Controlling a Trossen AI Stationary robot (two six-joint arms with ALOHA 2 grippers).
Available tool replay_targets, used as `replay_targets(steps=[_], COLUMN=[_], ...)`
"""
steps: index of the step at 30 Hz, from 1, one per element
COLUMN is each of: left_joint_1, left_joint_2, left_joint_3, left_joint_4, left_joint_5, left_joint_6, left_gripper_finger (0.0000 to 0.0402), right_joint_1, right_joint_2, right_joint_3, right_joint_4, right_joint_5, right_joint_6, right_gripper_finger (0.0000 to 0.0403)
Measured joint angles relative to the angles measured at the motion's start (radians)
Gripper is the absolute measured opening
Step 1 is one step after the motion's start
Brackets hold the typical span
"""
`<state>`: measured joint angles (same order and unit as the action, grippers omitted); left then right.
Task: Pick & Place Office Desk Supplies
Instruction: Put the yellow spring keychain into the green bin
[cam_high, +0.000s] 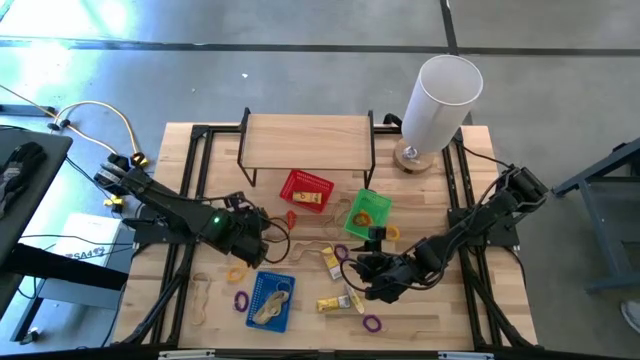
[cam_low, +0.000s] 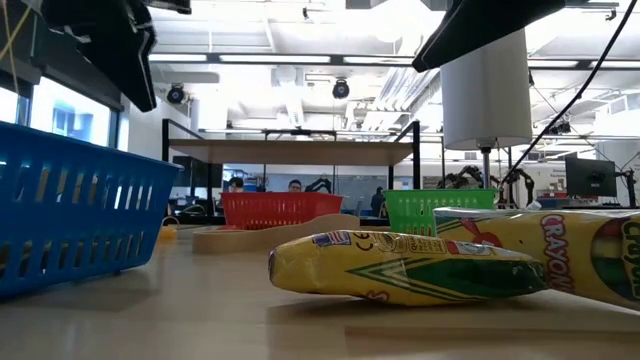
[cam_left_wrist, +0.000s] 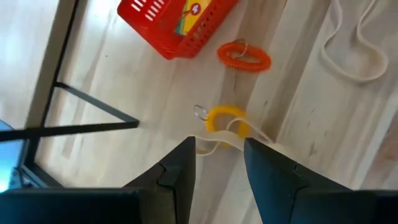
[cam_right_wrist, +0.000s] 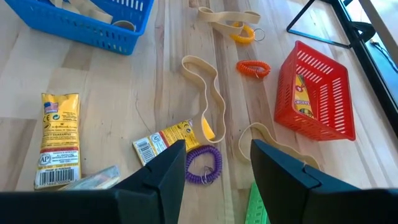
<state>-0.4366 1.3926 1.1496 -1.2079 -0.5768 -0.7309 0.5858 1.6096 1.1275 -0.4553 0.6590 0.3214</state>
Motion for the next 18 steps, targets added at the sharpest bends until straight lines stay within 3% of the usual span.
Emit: replay_targets(steps=[10,12,15,18], left_joint_1=[0.130,0.155,0.206,0.246], left_joint_2=[0.000,0.000,0.000,0.000], left_joint_3=[-0.006,-0.012,-0.037,-0.087], left_joint_4=[0.047,0.046,0.094,0.153], left_joint_5=[0.116,0.192,0.398,0.405], left_joint_6=[0.391,0.446,0.547,0.578], left_gripper_finger=[0.0129,0.0129,0.0129,0.0129], right_joint_1=[0.000,0.000,0.000,0.001], right_joint_2=[0.000,0.000,0.000,0.000], right_joint_3=[0.000,0.000,0.000,0.000], right_joint_4=[-0.009,-0.009,-0.009,-0.009], right_joint_5=[-0.007,-0.009,-0.010,-0.009], right_joint_6=[0.027,0.026,0.026,0.026], right_gripper_finger=[0.0168,0.0168,0.0168,0.0168])
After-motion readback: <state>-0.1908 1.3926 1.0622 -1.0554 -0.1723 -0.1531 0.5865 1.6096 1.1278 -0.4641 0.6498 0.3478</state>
